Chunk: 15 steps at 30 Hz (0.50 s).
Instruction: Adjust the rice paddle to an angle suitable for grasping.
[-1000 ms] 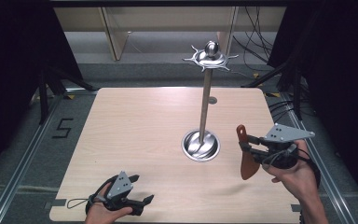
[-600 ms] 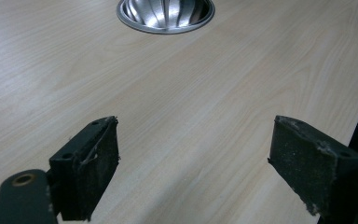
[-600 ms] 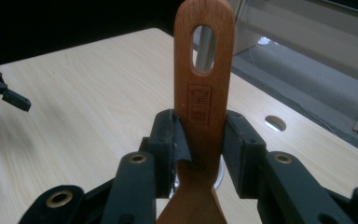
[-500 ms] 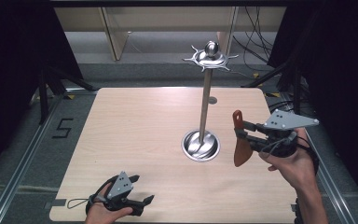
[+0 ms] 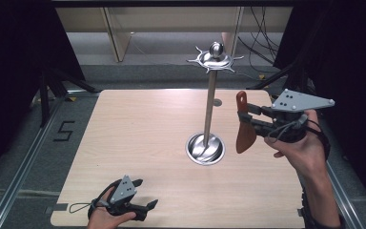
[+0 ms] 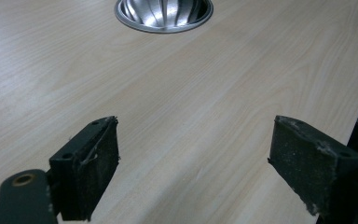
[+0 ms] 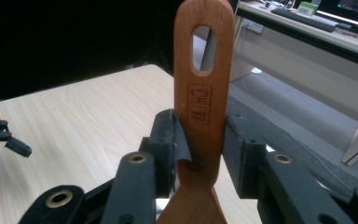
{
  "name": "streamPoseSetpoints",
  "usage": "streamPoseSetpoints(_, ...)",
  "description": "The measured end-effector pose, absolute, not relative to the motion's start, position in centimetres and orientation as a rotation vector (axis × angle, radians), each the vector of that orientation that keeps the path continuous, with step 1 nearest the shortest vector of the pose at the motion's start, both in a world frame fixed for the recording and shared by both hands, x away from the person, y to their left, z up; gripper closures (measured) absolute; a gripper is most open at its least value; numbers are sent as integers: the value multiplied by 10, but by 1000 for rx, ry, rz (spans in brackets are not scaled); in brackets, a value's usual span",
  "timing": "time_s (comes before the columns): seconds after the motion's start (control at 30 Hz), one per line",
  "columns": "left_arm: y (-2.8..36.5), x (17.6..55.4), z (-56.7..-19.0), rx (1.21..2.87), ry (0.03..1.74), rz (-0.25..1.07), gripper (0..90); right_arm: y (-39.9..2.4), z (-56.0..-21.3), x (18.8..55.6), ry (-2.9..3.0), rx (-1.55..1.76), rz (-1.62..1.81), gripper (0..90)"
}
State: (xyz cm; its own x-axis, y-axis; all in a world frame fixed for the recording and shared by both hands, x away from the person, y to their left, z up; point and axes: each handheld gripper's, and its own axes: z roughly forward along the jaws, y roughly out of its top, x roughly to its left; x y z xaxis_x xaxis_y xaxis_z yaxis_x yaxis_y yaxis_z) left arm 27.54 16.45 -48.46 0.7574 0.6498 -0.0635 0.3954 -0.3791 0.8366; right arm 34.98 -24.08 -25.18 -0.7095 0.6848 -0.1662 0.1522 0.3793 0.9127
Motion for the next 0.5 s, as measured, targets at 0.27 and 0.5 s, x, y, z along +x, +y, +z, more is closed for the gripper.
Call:
streamPoseSetpoints(0.27, 165, 276, -484, 2023, 790, 342, 150, -238, -234, 361, 2085, 729, 1348, 672)
streamPoseSetpoints(0.5, 165, 277, -484, 2039, 767, 358, 150, -238, -225, 366, 2046, 731, 1387, 673)
